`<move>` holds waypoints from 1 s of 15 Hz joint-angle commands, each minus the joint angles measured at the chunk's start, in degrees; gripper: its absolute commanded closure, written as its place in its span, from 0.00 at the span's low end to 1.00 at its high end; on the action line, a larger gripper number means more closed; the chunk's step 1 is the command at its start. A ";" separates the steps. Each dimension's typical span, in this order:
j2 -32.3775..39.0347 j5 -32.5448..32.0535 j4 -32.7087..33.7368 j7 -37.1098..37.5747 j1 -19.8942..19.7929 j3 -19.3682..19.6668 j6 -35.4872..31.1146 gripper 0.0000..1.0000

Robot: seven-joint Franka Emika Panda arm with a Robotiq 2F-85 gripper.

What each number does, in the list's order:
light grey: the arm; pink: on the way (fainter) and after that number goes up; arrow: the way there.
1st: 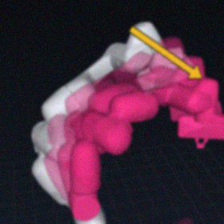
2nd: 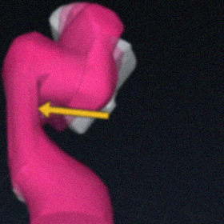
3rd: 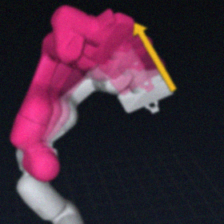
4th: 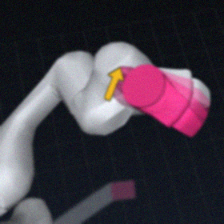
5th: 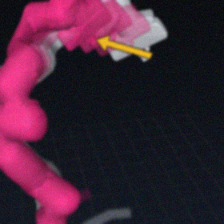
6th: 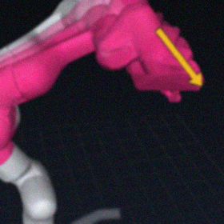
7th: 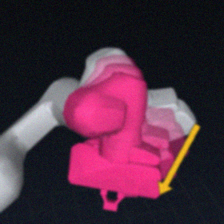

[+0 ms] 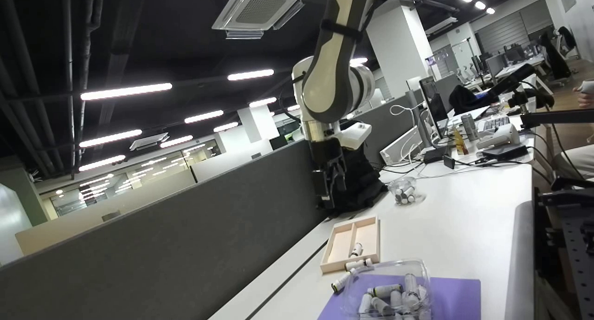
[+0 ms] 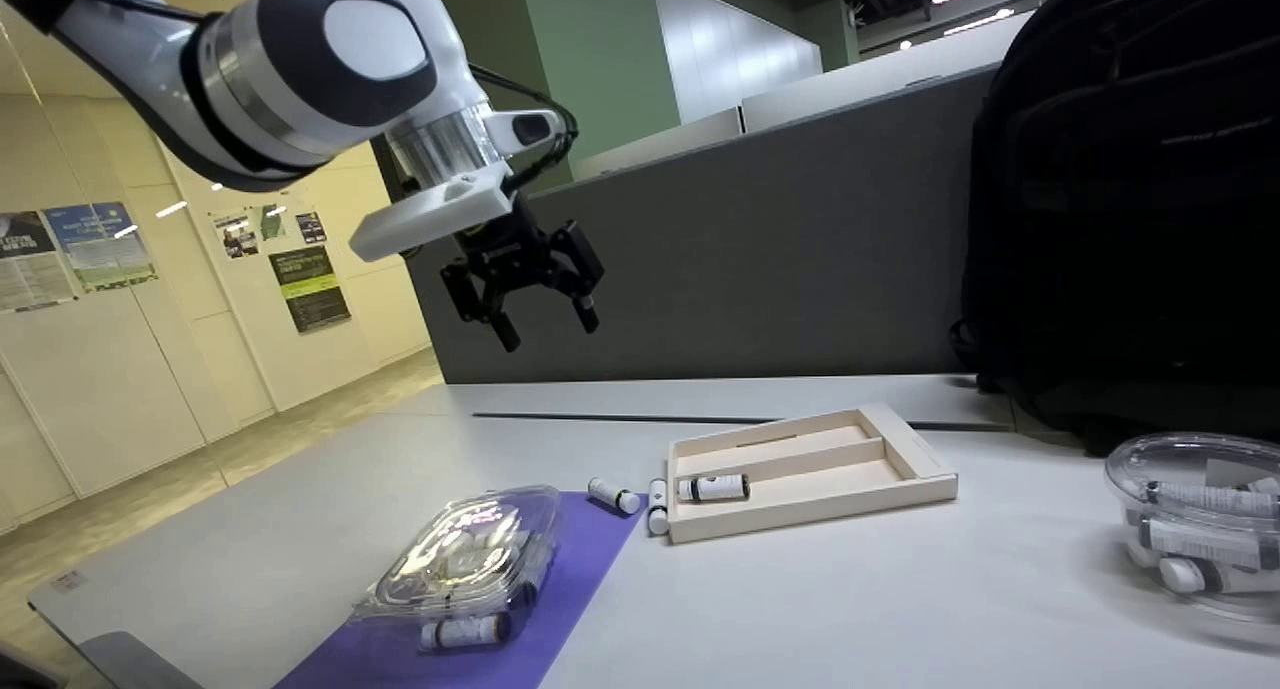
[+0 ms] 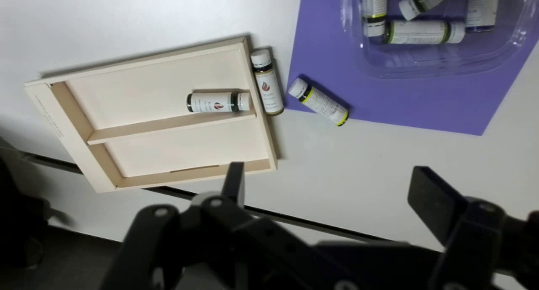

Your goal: Put the object on the upper half of the box

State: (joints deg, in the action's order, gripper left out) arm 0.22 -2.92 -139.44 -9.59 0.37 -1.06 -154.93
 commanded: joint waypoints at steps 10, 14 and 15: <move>20.66 -5.08 13.17 -12.85 -2.83 0.10 -2.34 0.00; 26.57 -2.71 17.44 -22.03 -5.98 -5.14 -2.96 0.00; 27.80 -2.58 18.13 -24.62 -7.00 -6.81 -2.92 0.00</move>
State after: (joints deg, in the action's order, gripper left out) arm 23.89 -6.48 -125.07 -27.98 -3.45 -3.44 -157.89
